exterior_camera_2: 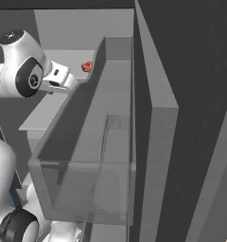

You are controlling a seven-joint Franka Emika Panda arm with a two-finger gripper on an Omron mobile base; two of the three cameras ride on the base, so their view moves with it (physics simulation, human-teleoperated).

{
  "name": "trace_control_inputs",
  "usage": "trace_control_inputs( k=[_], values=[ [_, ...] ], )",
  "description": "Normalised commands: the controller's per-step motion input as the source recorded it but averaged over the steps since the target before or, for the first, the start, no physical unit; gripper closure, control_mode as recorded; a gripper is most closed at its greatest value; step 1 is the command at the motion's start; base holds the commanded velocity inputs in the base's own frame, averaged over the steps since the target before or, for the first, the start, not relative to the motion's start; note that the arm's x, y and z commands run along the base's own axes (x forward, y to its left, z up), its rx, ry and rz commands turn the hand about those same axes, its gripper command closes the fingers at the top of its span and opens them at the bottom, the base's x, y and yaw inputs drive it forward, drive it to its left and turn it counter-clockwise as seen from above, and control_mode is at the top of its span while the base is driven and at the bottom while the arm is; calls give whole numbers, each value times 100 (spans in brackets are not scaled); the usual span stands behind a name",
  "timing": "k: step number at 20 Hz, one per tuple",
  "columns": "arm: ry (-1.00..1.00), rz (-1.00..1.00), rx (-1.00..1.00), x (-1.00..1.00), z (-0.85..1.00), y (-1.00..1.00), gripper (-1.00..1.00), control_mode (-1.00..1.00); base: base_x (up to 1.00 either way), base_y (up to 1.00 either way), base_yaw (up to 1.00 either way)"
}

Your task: Place one cucumber and one steak in each tupperware on the nearby counter, to pack two identical lunches.

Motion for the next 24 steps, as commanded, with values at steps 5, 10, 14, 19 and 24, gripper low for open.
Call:
trace_control_inputs(
  k=[5,10,14,19,24],
  values=[
    [-8,0,-4,57,16,0,-100,-100,0,0,0],
    [0,0,1,41,39,0,-100,-100,0,0,0],
    [-7,0,2,26,6,0,-100,-100,0,0,0],
    [-21,0,0,32,-3,0,-100,-100,0,0,0],
    [-9,0,5,54,-1,0,-100,-100,0,0,0]
  ],
)
